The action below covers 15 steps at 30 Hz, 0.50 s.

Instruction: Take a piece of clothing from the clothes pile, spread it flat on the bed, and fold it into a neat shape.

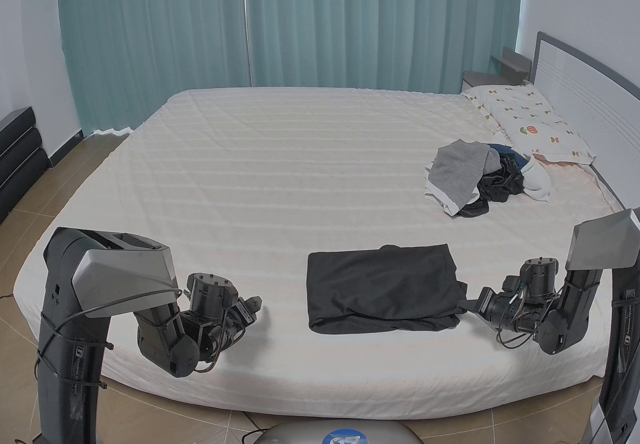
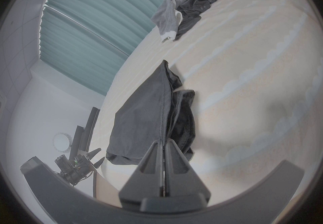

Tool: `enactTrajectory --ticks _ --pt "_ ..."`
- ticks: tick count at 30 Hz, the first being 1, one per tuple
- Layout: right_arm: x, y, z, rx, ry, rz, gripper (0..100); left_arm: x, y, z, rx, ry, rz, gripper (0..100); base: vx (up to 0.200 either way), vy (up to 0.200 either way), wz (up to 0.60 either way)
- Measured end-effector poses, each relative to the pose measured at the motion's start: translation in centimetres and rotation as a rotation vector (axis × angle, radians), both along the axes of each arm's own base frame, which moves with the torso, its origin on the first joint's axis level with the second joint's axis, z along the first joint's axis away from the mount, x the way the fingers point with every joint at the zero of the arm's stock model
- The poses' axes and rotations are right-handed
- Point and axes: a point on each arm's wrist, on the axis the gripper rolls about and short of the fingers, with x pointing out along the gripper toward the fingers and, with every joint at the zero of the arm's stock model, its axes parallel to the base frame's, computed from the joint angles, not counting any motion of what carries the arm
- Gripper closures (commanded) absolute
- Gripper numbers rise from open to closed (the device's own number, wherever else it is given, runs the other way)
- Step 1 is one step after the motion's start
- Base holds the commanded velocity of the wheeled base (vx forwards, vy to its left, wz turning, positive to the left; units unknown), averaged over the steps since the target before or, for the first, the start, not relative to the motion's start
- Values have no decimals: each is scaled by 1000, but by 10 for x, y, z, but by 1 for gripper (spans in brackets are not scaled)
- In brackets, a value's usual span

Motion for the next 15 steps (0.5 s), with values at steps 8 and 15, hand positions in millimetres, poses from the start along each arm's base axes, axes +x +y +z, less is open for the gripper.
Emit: enactTrajectory --ticks 8,15 --pt "-11 -10 10 -13 -28 -10 100 0 0 0 0 0 0 0 0 0 0" --pt "-15 -15 10 -46 -31 -2 100 0 0 0 0 1 0 0 0 0 0"
